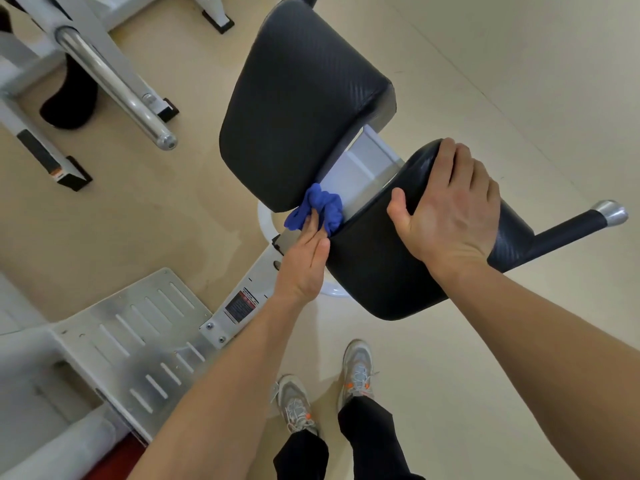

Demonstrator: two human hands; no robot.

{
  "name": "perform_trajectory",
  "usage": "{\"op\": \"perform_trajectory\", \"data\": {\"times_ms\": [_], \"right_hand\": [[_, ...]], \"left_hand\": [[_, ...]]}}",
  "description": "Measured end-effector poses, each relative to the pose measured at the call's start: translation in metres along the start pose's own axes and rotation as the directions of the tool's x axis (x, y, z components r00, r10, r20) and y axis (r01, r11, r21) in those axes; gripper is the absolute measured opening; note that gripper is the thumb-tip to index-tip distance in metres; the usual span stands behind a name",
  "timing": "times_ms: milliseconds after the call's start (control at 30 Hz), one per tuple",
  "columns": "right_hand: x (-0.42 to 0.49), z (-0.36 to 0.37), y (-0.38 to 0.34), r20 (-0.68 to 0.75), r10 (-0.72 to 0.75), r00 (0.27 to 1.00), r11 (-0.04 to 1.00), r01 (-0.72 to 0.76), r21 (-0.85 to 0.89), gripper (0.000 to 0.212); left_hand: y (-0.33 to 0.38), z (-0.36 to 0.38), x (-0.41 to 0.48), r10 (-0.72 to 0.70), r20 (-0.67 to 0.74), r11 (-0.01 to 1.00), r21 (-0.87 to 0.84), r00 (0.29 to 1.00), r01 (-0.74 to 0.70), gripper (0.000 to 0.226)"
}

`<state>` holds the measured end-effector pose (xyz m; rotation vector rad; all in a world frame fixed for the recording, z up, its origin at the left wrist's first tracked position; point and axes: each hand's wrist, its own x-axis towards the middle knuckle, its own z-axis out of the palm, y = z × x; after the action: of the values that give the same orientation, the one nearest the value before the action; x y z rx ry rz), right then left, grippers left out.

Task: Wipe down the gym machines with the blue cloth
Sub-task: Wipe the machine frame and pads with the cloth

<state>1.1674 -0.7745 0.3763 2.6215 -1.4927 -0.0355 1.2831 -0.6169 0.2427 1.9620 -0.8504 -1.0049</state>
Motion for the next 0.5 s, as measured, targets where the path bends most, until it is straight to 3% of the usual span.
{"op": "perform_trajectory", "data": {"times_ms": [133, 233, 367, 433, 500], "right_hand": [[0.0, 0.001, 0.0, -0.008, -0.002, 1.0, 1.0, 0.002, 0.0, 0.083], [0.0, 0.003, 0.0, -0.02, -0.006, 1.0, 1.0, 0.006, 0.007, 0.083], [-0.001, 0.006, 0.0, -0.036, -0.021, 0.999, 1.0, 0.022, 0.017, 0.083], [-0.001, 0.007, 0.002, -0.054, -0.024, 0.998, 0.999, 0.025, 0.021, 0.083], [0.0, 0.01, 0.003, -0.062, -0.021, 0.998, 0.999, 0.023, 0.034, 0.083]], "left_hand": [[-0.003, 0.011, -0.001, -0.185, -0.082, 0.983, 0.0, 0.979, 0.185, 0.054], [0.016, 0.015, 0.002, -0.293, -0.22, 0.949, -0.185, 0.931, 0.255, 0.059], [0.032, 0.013, 0.012, -0.366, -0.345, 0.918, -0.287, 0.864, 0.275, 0.026], [0.035, 0.012, 0.011, -0.363, -0.384, 0.927, -0.238, 0.849, 0.289, 0.028], [0.036, 0.009, 0.0, -0.289, -0.417, 0.956, -0.083, 0.862, 0.28, 0.034]]}}
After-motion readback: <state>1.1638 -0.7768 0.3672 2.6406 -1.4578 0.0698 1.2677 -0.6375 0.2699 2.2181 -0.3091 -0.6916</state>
